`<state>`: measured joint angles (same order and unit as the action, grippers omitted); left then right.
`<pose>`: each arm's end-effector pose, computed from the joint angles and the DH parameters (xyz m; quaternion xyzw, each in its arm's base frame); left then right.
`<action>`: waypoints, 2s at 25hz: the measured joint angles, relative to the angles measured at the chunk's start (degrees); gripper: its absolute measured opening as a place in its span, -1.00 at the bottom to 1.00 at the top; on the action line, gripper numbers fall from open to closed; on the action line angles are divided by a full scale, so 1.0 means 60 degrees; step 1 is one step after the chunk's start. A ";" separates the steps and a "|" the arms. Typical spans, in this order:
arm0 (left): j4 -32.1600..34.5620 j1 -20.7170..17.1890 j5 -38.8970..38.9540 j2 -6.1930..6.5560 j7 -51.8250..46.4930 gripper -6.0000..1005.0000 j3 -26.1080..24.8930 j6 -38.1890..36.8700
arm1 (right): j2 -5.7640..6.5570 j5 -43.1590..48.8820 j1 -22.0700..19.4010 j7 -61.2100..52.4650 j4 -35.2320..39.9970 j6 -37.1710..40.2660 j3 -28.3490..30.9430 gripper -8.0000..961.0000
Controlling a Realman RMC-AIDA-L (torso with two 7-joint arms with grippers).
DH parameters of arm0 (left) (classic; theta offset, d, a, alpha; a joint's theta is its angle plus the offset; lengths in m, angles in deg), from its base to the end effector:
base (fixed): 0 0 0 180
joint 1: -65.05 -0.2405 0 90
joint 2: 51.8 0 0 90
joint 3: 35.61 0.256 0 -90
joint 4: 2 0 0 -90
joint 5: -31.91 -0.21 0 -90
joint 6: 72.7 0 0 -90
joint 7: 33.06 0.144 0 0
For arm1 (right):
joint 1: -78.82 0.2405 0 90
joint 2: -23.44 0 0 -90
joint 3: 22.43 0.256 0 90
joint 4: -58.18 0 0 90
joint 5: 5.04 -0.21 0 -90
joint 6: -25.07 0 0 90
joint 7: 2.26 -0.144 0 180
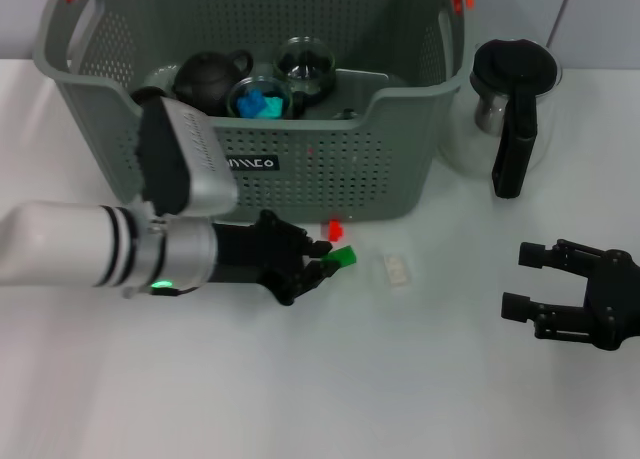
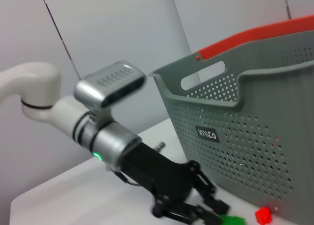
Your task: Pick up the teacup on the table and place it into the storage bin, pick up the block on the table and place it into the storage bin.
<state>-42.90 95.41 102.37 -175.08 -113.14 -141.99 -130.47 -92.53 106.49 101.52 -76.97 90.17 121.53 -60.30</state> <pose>-0.2366 0.3507 -0.0886 -0.9741 -0.1279 -0.0733 0.1716 0.3029 0.2793 0.0120 -0.9181 0.2539 0.2821 0.1143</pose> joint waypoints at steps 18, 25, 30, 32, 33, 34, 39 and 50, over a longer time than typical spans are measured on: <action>-0.4248 0.0387 -0.0549 0.1225 -0.2222 -0.61 -0.4912 -0.6587 | 0.0001 0.0001 0.0008 -0.0006 0.0029 0.0006 0.0000 0.90; -0.4003 0.1751 -0.1142 0.1131 -0.3178 -0.60 -0.4628 -0.4090 | -0.0035 0.0000 0.0090 -0.0017 0.0050 0.0022 -0.0053 0.90; -0.3138 0.2351 -0.2818 0.0822 -0.3804 -0.60 -0.3985 -0.1471 | -0.0031 0.0000 0.0100 -0.0028 0.0050 0.0058 -0.0042 0.90; -0.2721 0.2548 -0.3426 0.0783 -0.4251 -0.60 -0.3941 -0.0846 | -0.0038 0.0000 0.0100 -0.0029 0.0049 0.0067 -0.0036 0.90; -0.2614 0.2609 -0.3673 0.0780 -0.4509 -0.60 -0.3910 -0.0676 | -0.0041 0.0000 0.0099 -0.0029 0.0050 0.0069 -0.0034 0.90; -0.2549 0.2648 -0.3855 0.0780 -0.4713 -0.60 -0.3876 -0.0557 | -0.0044 0.0000 0.0099 -0.0029 0.0050 0.0069 -0.0028 0.90; -0.2723 0.2611 -0.4089 0.0582 -0.5146 -0.47 -0.3671 -0.0373 | -0.0042 0.0000 0.0098 -0.0029 0.0044 0.0066 0.0000 0.90; -0.5293 0.0319 -0.0464 0.0149 -0.4431 0.14 -0.4327 -0.2656 | -0.0019 0.0000 0.0063 -0.0085 0.0064 0.0104 -0.0001 0.90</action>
<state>-74.65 97.32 99.58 -174.19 -139.73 -167.95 -146.40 -92.64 106.49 101.89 -77.48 90.55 122.15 -60.31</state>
